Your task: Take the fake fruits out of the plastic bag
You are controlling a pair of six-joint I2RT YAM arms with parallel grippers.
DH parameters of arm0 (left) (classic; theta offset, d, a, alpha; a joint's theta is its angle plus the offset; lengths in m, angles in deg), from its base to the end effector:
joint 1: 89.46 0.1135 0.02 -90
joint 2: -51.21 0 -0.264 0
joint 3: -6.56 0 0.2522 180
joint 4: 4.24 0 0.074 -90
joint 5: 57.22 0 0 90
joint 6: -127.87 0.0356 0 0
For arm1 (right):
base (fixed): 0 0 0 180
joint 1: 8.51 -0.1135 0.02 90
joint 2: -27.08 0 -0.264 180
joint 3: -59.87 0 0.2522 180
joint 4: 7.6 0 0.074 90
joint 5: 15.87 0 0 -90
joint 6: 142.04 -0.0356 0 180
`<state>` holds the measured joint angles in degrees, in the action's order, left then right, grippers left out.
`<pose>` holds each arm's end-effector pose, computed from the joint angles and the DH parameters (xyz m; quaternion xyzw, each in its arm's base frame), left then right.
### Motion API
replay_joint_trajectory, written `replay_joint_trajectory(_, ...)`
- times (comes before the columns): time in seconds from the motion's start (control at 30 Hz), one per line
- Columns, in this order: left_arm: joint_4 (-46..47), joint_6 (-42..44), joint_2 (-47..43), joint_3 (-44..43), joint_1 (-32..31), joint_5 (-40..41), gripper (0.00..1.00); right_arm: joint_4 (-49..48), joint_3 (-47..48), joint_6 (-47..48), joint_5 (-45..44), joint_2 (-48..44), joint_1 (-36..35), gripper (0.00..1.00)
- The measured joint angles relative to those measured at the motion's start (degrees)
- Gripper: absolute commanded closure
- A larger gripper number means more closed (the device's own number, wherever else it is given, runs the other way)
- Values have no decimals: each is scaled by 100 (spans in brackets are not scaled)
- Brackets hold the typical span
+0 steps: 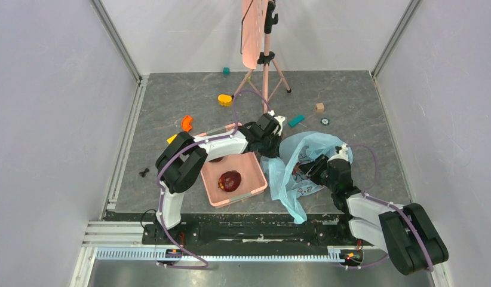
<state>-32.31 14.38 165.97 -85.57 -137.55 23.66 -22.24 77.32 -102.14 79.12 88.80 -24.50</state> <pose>0.2847 -0.3256 0.1717 0.2261 0.9115 -0.2568 0.2281 0.1632 0.0500 0.1158 0.2324 0.8320 0.3055 0.4005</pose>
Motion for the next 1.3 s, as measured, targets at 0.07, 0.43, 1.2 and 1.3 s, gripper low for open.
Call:
replay_joint_trajectory(0.07,0,0,0,0,0,-2,98,-116,2,0,22,103,4,63)
replay_joint_trajectory(0.43,0,0,0,0,0,-4,98,-706,0,-44,76,643,15,80)
replay_joint_trajectory(1.2,2,0,0,0,0,-2,98,367,234,372,-122,-1388,15,92)
replay_joint_trajectory(1.3,7,0,0,0,0,-4,98,669,328,415,-199,-1360,22,83)
